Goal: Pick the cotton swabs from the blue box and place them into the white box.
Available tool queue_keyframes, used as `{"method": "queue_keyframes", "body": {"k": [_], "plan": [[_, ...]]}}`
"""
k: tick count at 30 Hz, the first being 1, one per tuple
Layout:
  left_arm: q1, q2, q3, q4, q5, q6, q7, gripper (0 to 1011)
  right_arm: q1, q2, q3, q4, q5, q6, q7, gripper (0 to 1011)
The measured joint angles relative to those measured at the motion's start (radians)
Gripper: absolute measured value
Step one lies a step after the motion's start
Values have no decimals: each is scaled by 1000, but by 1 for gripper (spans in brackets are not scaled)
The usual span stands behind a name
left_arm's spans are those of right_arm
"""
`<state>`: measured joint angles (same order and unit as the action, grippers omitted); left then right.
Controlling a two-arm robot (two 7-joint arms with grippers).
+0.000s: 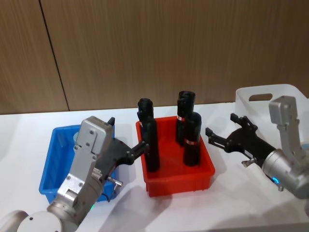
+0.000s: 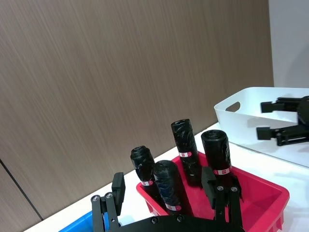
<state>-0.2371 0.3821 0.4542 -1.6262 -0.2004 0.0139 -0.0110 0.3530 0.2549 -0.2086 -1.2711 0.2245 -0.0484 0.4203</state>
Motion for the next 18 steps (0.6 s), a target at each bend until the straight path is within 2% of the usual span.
{"method": "queue_keyframes", "body": {"k": [7, 18], "plan": [[0, 0, 0, 0, 0, 0, 0, 1003, 94, -28, -7, 147, 16, -27, 88, 1002], [0, 0, 0, 0, 0, 0, 0, 1003, 212, -64, -22, 327, 30, -64, 192, 1001]]}}
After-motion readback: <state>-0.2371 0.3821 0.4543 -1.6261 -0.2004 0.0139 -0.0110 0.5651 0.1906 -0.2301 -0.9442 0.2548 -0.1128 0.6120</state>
